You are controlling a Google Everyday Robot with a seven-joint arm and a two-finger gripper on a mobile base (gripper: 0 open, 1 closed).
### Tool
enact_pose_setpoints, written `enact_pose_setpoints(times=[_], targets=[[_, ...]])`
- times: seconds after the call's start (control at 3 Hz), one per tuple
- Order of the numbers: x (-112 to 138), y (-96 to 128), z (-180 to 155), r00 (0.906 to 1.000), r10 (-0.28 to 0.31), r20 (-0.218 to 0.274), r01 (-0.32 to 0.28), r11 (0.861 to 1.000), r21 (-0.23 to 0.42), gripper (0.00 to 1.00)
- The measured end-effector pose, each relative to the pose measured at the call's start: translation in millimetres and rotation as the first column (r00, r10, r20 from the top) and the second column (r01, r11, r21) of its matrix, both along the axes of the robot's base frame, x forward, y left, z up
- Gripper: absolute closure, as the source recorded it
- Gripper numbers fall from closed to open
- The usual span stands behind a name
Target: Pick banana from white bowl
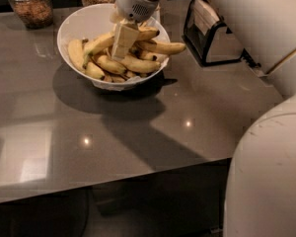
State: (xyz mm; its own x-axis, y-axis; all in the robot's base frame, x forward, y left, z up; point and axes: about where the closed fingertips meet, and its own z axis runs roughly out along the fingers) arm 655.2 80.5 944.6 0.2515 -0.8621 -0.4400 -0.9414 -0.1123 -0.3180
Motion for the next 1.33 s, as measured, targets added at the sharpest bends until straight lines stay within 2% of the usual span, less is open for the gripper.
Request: enact_pose_setpoints(times=[0.67,1.0,1.33], targets=[[2.1,-7.6,-6.0,0.9998,-0.014,-0.013,0.013,1.000,-0.027,0.75],[-3.5,-17.3,8.5,0.9999,-0.013,-0.003,0.013,1.000,-0.023,0.97],[-16.5,-31.9,25.3,1.0000,0.001,0.008,-0.001,1.000,0.007,1.00]])
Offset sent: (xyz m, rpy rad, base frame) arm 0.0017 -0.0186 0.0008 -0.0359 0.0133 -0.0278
